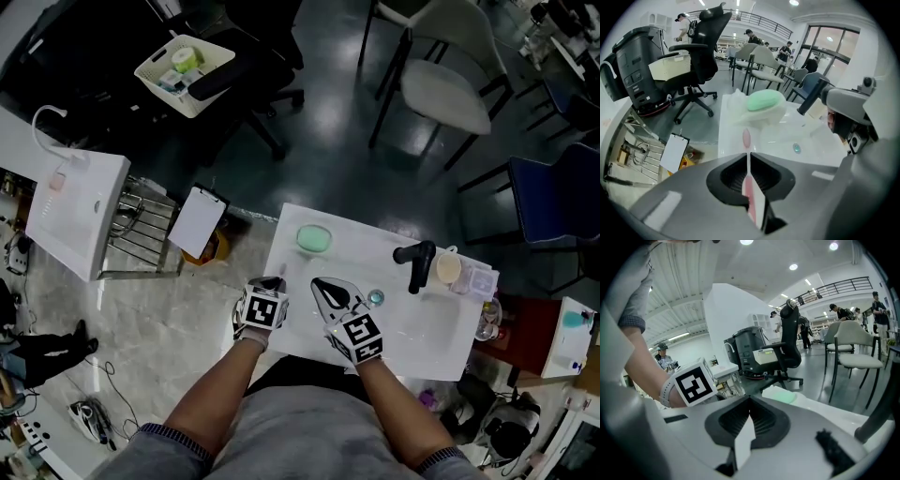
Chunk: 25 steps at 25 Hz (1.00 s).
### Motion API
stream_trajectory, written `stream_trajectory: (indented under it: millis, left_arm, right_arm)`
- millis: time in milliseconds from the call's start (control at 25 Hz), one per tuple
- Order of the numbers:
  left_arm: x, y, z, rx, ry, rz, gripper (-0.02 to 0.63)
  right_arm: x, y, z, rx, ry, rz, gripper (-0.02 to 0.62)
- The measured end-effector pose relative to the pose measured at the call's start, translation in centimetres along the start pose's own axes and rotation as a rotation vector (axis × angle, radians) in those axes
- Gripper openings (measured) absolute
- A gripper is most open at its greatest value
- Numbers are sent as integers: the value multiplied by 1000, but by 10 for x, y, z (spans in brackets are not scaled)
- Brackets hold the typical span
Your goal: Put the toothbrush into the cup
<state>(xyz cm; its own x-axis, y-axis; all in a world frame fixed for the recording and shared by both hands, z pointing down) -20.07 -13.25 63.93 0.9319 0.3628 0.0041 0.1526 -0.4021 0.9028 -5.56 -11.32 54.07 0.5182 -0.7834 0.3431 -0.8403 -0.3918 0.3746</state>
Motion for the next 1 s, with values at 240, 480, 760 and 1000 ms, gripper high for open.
stream_trajectory:
  millis: [240,480,760,1000]
  left_arm:
    - [10,-30,21,114,40,-57,34]
    - [19,-63,34,216,33,-126,34]
    - [43,-93,58,319,32,-196,34]
    - [71,-118,81,451,81,-222,34]
  right_arm:
    - [-3,-8,9,16,-15,-22,9]
    - [-7,-30,19,60,-5,-69,9]
    - [-5,-56,28,144,44,-94,9]
    - [-3,-88,34,173,25,-107,9]
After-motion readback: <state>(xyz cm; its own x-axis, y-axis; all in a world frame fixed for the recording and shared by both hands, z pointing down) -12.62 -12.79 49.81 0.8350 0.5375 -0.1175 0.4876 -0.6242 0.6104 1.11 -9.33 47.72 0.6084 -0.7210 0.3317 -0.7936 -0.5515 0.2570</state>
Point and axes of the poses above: the fingertips, and each gripper's own axes: y forward along the fingers, x to its right, z out of its top, the point moved 7 cm from there along -y, backward along the fingers, and after that the axes turned 15 degrees about z, right-handed, at the moved point
